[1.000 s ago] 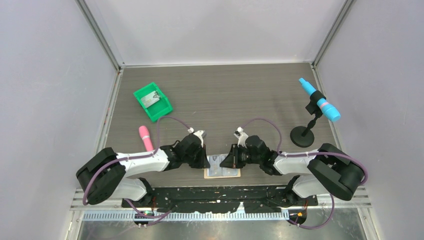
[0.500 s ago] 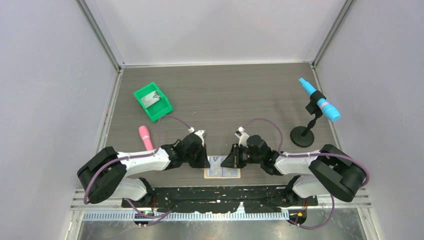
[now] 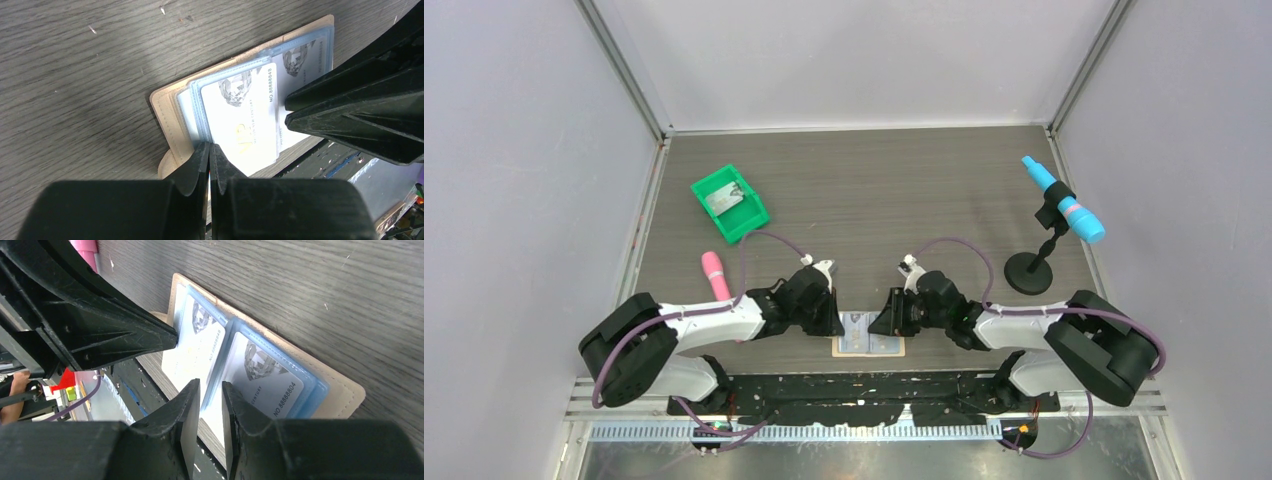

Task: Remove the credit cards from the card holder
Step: Remove the credit card from the card holder.

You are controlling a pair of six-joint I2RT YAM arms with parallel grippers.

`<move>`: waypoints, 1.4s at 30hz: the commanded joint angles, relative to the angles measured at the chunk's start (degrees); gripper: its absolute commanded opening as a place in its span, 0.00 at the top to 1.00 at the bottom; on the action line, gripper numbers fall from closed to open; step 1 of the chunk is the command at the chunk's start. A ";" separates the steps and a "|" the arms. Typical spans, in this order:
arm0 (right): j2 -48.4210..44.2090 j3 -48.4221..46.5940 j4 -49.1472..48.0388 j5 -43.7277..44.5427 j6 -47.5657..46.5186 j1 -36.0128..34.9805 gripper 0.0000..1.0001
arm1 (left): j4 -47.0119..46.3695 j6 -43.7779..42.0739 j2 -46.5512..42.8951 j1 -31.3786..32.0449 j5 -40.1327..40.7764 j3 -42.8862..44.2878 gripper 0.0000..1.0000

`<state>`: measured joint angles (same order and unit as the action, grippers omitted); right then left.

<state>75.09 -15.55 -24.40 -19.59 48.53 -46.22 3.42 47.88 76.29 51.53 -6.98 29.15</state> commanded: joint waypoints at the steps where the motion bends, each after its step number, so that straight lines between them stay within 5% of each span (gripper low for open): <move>1: 2.86 -2.27 -3.74 -0.02 0.84 -0.04 0.70 | 1.52 -0.07 1.66 0.06 1.16 -0.40 0.96; 10: 5.35 -2.31 -6.08 -0.51 1.24 -0.37 0.78 | 1.17 -0.15 1.94 0.06 0.98 -0.60 0.96; 16: 5.06 -2.01 -7.94 -1.55 1.21 -0.37 0.94 | 1.21 -0.15 1.99 0.06 1.09 -0.67 0.96; 42: -4.83 0.91 -0.51 -1.46 -2.19 2.80 0.95 | 3.17 -0.67 0.41 0.06 1.71 -0.51 0.96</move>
<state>72.51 -14.79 -25.21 -20.93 48.05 -44.12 3.33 47.99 76.47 51.53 -7.55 29.15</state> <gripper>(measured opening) 0.067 0.041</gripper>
